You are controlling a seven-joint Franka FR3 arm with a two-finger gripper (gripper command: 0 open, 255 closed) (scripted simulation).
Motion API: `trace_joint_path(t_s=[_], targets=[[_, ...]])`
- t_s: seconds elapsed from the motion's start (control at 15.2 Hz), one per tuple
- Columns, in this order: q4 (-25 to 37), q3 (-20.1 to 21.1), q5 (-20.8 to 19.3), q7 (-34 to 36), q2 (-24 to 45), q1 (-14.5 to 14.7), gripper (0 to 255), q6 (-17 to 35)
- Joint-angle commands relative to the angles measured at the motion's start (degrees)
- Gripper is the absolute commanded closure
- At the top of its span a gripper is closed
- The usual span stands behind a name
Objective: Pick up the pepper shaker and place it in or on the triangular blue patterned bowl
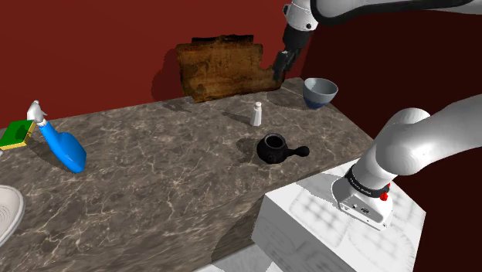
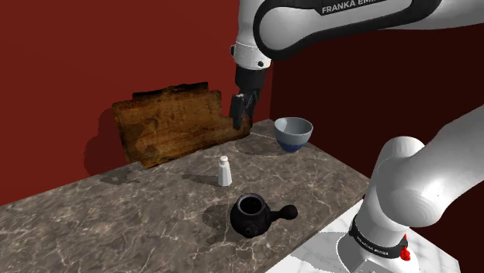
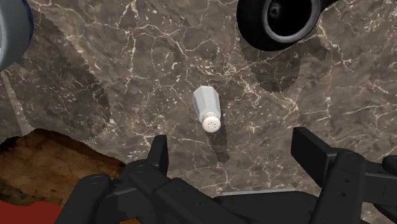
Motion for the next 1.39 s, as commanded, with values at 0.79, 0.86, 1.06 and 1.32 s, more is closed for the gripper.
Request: trace_joint_path(t_s=[0.79, 0.86, 1.06, 1.32], targets=[[1.59, 5.26, -8.28, 5.67, 24.97, -1.01, 0, 17.33], [1.23, 5.25, -8.43, 5.77, 25.42, -1.06, 0, 18.13], [0.24, 5.20, -8.94, 6.11, 26.85, -1.22, 0, 20.53], [-0.53, 5.15, -9.43, 6.44, 28.17, -1.36, 0, 22.58]])
